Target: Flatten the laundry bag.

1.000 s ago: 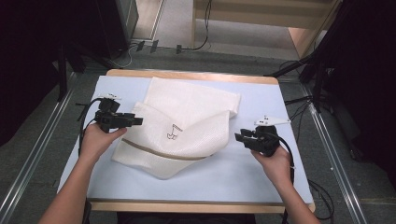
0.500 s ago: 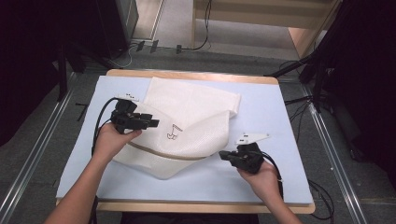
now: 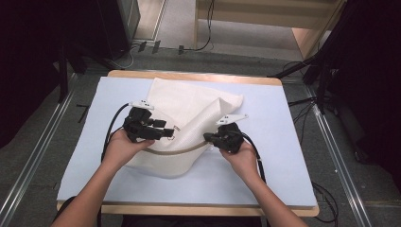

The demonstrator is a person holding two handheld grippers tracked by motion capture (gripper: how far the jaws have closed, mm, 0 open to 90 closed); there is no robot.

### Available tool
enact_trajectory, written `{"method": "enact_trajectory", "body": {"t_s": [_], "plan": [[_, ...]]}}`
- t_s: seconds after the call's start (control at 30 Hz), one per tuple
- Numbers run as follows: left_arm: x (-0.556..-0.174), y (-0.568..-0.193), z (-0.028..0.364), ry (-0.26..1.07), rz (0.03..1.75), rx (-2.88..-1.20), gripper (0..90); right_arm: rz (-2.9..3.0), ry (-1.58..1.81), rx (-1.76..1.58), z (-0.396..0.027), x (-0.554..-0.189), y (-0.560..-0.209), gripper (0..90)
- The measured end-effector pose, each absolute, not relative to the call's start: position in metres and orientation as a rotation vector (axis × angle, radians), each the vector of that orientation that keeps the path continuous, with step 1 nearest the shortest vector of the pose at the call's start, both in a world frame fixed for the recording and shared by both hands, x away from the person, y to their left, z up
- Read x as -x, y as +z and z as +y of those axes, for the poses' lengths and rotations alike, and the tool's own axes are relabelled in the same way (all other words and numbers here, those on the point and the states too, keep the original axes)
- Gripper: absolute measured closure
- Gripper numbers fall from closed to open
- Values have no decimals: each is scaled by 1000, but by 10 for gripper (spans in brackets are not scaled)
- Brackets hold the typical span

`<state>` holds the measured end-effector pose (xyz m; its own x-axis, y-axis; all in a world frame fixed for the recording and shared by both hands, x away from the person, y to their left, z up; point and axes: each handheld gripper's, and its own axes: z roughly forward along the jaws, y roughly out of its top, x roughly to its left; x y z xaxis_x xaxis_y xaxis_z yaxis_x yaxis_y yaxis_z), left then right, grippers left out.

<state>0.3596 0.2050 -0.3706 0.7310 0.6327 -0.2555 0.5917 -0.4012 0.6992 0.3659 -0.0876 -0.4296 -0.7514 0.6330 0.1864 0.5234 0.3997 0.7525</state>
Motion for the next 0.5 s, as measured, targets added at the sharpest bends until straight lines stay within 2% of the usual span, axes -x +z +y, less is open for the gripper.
{"method": "enact_trajectory", "body": {"t_s": [0.5], "plan": [[-369,-388,193,1,952,-2115,394,2577,1216,-1041,-49,-391,-454,886]]}}
